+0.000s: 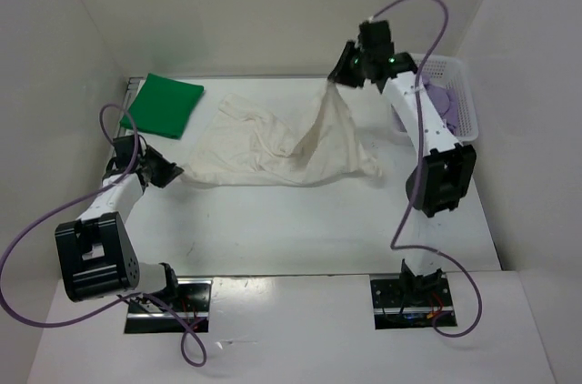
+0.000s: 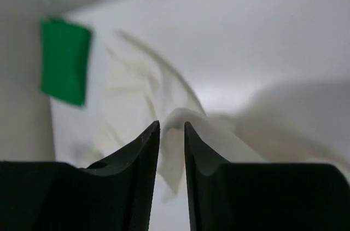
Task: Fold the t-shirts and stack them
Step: Flatten out the tshirt
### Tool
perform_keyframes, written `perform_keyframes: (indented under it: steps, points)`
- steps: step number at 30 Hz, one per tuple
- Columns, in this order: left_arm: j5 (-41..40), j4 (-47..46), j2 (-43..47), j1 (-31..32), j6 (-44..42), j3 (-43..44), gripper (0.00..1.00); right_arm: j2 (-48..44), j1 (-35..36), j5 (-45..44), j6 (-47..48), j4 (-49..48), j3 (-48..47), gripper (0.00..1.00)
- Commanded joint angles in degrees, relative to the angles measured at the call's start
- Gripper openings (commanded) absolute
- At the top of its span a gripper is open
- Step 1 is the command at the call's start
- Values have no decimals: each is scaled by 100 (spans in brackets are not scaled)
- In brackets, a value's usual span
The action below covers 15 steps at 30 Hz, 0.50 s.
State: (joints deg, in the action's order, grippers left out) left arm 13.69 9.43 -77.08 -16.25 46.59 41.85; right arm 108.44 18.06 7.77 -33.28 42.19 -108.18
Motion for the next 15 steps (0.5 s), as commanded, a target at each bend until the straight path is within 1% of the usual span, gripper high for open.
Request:
perform_keyframes:
  steps: [1,2,3,4,5,6,7,8,9,11,12,13,14,15]
  points:
    - [-16,-3,-27,17,-88,254,0,1079,-400,104,93,332,-1755,33]
    - [-68,50,52,17,-141,254,0,1491,-400,-133,93,699,-2098,42]
    - [-147,102,105,17,-141,254,0,1548,-400,-570,93,772,-2302,48]
    - [-200,103,166,17,-141,254,0,1496,-400,-679,93,773,-2226,49]
    - [-200,155,219,17,-141,254,0,1156,-400,-733,146,546,-2016,50]
    - [-200,156,289,17,-141,254,0,892,-400,-733,198,335,-1300,53]
    - [-200,156,290,17,-141,254,0,619,-400,-733,251,151,-893,57]
    - [-200,156,342,17,-141,254,0,112,-400,-785,304,-78,-497,57]
    - [-200,156,343,17,-141,306,0,-93,-400,-786,365,-80,220,57]
    - [-200,156,343,17,-141,307,0,-445,-400,-847,523,-158,953,42]
    - [-200,156,343,17,-141,307,0,-786,-400,-900,524,-307,1749,36]
    - [-148,156,343,17,-141,376,0,-938,-400,-952,576,-369,2122,23]
    - [-148,156,290,17,-141,377,0,-1052,-548,-953,577,-370,2752,19]
    - [-95,156,290,17,-141,438,0,-1288,-602,-953,577,-500,3028,16]
